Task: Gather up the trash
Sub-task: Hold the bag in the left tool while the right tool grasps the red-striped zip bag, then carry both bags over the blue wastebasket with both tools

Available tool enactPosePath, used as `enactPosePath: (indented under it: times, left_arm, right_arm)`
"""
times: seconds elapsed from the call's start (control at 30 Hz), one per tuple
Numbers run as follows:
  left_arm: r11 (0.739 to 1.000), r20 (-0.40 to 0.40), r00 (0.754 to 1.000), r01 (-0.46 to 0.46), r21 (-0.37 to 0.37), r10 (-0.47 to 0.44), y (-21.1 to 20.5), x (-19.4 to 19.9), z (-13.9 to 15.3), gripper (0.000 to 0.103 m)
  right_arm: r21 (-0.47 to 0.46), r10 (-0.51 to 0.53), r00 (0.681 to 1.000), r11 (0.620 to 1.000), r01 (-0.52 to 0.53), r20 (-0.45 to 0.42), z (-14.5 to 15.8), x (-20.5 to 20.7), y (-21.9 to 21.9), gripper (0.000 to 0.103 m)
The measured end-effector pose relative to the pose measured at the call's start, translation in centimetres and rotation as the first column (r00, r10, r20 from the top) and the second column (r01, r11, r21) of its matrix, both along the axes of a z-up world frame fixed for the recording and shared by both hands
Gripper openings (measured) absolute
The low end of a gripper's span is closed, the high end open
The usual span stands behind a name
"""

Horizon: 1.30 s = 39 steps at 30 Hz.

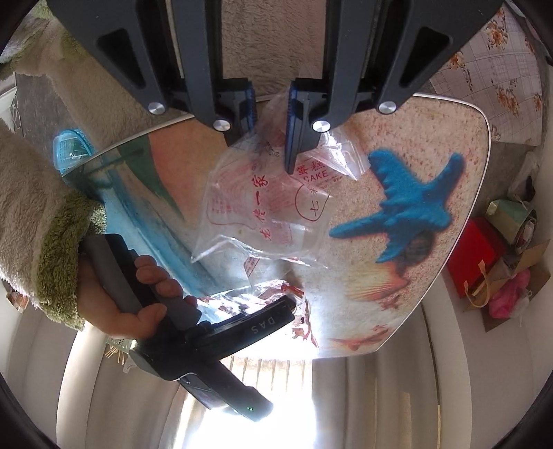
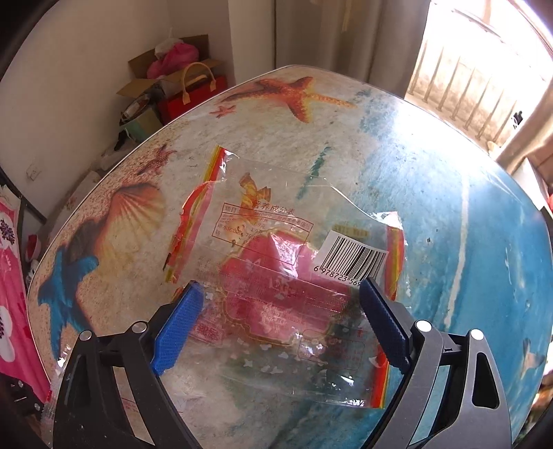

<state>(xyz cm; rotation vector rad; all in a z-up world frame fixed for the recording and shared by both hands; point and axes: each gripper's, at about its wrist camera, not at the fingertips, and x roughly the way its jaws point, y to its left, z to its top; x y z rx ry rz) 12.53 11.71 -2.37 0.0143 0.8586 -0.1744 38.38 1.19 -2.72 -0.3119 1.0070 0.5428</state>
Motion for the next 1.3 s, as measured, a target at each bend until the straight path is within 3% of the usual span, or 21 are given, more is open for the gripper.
enactPosePath:
  times: [0.2, 0.3, 0.37, 0.57, 0.73, 0.97, 1.3]
  left_arm:
    - [1.000, -0.001, 1.000, 0.001, 0.001, -0.001, 0.0, 0.1, -0.1, 0.013]
    - [1.000, -0.001, 1.000, 0.002, 0.005, -0.002, 0.1, 0.2, -0.2, 0.013]
    - [1.000, 0.000, 1.000, 0.002, 0.006, -0.002, 0.0, 0.1, -0.2, 0.013]
    - [1.000, 0.003, 1.000, 0.000, 0.007, 0.000, -0.1, 0.1, -0.2, 0.013]
    - [1.000, 0.003, 1.000, -0.004, 0.000, 0.004, 0.0, 0.1, -0.2, 0.013]
    - [1.000, 0.012, 1.000, -0.004, 0.005, 0.004, -0.1, 0.1, -0.2, 0.013]
    - [1.000, 0.050, 0.999, -0.008, 0.029, 0.007, -0.1, -0.3, 0.6, 0.011]
  right_arm:
    - [0.015, -0.007, 1.000, 1.000, 0.007, 0.010, 0.2, -0.2, -0.4, 0.063]
    - [0.020, 0.003, 1.000, 1.000, -0.003, 0.016, 0.3, -0.5, -0.2, 0.048]
    - [0.021, 0.006, 1.000, 1.000, -0.007, 0.020, 0.4, -1.0, -0.2, 0.031]
    - [0.007, 0.014, 0.999, 1.000, -0.014, 0.038, 0.6, -1.7, 0.3, 0.002]
    - [0.038, -0.014, 0.999, 0.999, 0.012, 0.040, 1.2, -1.8, -0.5, 0.000]
    - [0.127, -0.076, 0.994, 0.990, 0.065, 0.083, 4.2, -4.4, -4.2, 0.000]
    - [0.259, -0.259, 0.959, 0.940, 0.223, 0.115, 7.8, -10.0, -12.0, 0.000]
